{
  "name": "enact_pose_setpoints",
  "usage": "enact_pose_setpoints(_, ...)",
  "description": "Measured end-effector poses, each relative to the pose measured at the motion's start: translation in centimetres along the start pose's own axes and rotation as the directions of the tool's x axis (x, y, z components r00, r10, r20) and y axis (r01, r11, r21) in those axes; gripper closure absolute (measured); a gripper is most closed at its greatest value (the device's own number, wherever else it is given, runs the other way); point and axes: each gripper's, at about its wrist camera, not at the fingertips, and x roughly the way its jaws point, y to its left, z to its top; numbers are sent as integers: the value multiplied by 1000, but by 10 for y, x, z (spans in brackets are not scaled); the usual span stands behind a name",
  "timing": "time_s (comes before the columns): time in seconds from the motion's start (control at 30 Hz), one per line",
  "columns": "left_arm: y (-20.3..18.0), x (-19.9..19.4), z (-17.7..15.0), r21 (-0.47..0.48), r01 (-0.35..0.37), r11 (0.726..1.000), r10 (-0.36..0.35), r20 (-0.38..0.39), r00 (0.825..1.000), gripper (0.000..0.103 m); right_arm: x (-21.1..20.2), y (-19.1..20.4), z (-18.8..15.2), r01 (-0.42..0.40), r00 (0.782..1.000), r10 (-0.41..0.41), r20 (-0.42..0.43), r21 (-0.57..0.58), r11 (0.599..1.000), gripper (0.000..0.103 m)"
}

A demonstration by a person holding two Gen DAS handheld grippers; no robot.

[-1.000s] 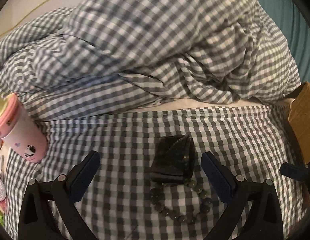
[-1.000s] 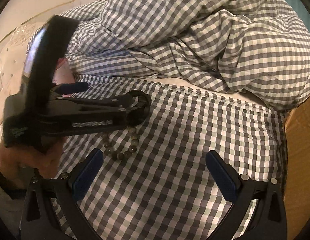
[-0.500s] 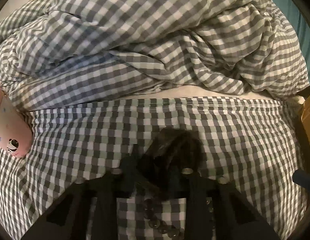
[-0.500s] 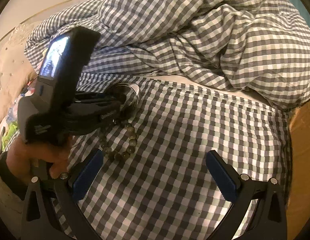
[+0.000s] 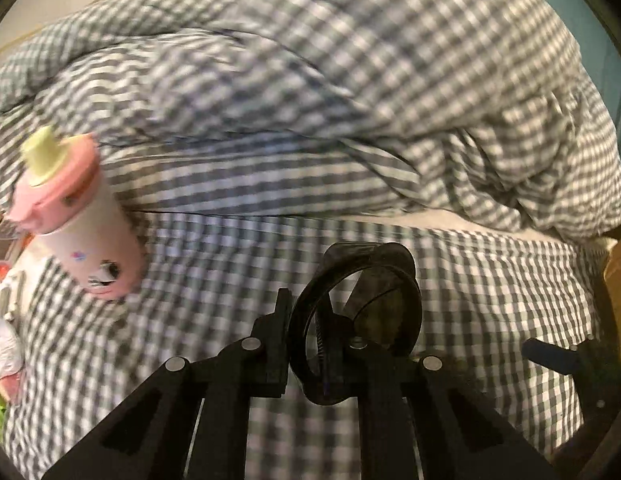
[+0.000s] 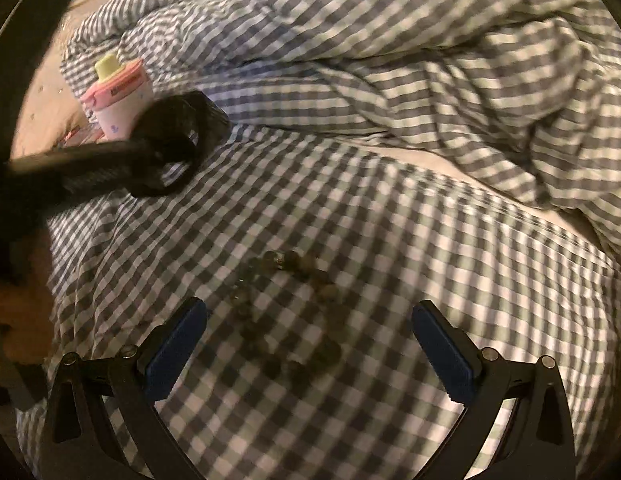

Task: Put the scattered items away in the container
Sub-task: 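Grasp the black hair tie with the left gripper while the right grasps the bead bracelet, then carry the hair tie with the left gripper while the right carries the bracelet over the box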

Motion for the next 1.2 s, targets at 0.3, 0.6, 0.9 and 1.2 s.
enact_pose_setpoints(0.3, 45, -24, -5, -65, -38, 997, 39, 16, 999, 92, 28, 25, 3, 65, 995, -68, -67, -50, 997, 29)
enact_pose_setpoints(0.6, 60, -36, -9, -102, -44, 994, 47, 22, 999, 92, 18, 29, 9, 71, 995, -72, -71, -15, 997, 85)
enact_pose_setpoints(0.9, 54, -63, -6, -98, -36, 995, 41, 54, 998, 92, 0, 28, 10, 58, 997, -57, -55, 17, 998, 92)
enact_pose_setpoints(1.2, 56, -84, -8, -99, -36, 994, 44, 78, 996, 92, -23, 36, 11, 28, 1000, -28, 1, 47, 998, 92)
